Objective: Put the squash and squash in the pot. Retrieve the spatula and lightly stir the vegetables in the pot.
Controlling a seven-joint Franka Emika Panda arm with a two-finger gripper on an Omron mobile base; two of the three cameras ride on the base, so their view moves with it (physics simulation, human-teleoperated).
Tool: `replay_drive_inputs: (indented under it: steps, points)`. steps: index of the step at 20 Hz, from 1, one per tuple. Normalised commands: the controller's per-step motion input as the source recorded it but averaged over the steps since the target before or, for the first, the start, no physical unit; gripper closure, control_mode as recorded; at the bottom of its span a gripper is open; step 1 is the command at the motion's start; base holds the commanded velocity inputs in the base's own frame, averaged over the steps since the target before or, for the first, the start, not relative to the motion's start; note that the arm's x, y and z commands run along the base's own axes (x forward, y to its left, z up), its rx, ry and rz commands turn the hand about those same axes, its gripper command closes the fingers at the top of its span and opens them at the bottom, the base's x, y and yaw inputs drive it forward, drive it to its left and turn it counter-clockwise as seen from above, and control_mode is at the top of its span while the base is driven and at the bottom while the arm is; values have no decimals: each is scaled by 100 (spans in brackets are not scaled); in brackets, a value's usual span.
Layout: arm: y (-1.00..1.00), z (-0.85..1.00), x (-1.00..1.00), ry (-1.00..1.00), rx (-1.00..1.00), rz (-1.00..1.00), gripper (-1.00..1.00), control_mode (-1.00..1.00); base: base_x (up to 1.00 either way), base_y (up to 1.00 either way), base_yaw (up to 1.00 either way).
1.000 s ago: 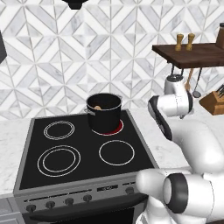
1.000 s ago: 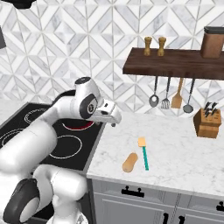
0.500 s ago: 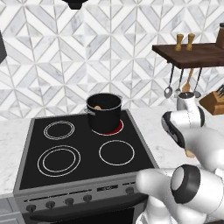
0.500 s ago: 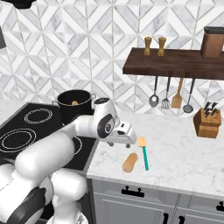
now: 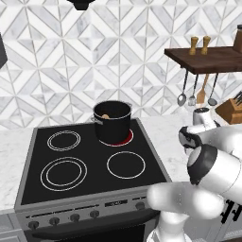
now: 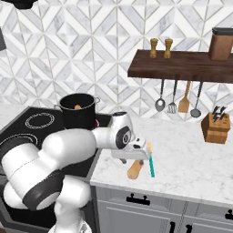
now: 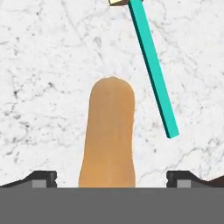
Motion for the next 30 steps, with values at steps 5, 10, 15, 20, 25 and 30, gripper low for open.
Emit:
replay_drive_inputs:
  steps: [5, 10, 15, 20, 25, 30]
  points:
    - [-31, -40, 36, 7, 5, 4, -100, -100, 0, 0, 0]
    - [-3, -33, 30, 5, 6, 7, -100, -100, 0, 0, 0]
    - [0, -31, 17, 6, 5, 6, 100, -100, 0, 0, 0]
    - [0, 3, -36, -1, 2, 0, 100, -100, 0, 0, 0]
    - [12, 68, -60, -8, 9, 0, 100, -100, 0, 0, 0]
    - [81, 100, -10, -30, 4, 0, 100, -100, 0, 0, 0]
